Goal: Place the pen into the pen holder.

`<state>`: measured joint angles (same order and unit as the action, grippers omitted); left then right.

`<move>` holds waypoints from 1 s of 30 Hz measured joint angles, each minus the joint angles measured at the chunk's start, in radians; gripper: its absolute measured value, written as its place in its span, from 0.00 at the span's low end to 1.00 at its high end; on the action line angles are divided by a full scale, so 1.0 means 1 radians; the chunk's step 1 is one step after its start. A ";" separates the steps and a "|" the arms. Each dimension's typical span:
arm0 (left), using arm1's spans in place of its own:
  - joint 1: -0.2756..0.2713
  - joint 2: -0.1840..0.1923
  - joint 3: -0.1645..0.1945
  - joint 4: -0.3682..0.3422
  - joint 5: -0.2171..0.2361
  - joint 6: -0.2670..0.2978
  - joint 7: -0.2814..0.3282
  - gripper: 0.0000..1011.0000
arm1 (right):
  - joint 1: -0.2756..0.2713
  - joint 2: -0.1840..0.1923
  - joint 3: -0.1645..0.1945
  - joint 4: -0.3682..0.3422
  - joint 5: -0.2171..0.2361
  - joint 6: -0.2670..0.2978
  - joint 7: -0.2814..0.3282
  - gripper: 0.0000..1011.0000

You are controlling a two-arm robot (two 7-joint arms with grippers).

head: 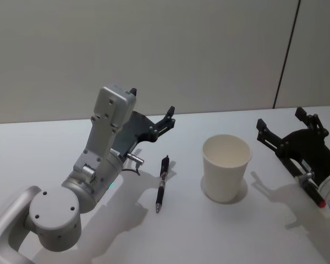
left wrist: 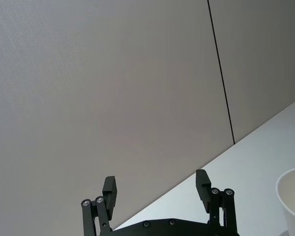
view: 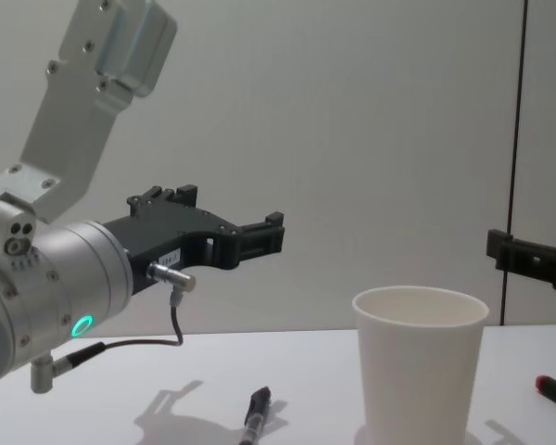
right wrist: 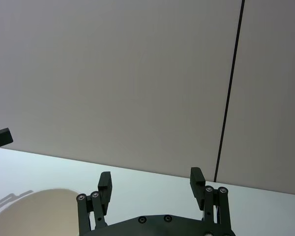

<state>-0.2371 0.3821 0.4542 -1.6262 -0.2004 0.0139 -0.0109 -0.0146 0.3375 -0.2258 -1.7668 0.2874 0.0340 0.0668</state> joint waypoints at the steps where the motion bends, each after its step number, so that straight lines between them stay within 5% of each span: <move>1: 0.000 0.000 0.000 0.000 0.000 0.000 0.000 0.99 | 0.000 0.000 0.000 0.000 0.000 0.000 0.000 0.99; 30: 0.000 0.000 0.000 0.000 0.000 0.000 0.000 0.99 | 0.000 0.000 0.000 0.000 0.000 0.000 0.000 0.99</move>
<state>-0.2371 0.3821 0.4542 -1.6262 -0.2004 0.0139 -0.0109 -0.0146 0.3375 -0.2258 -1.7668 0.2874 0.0340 0.0668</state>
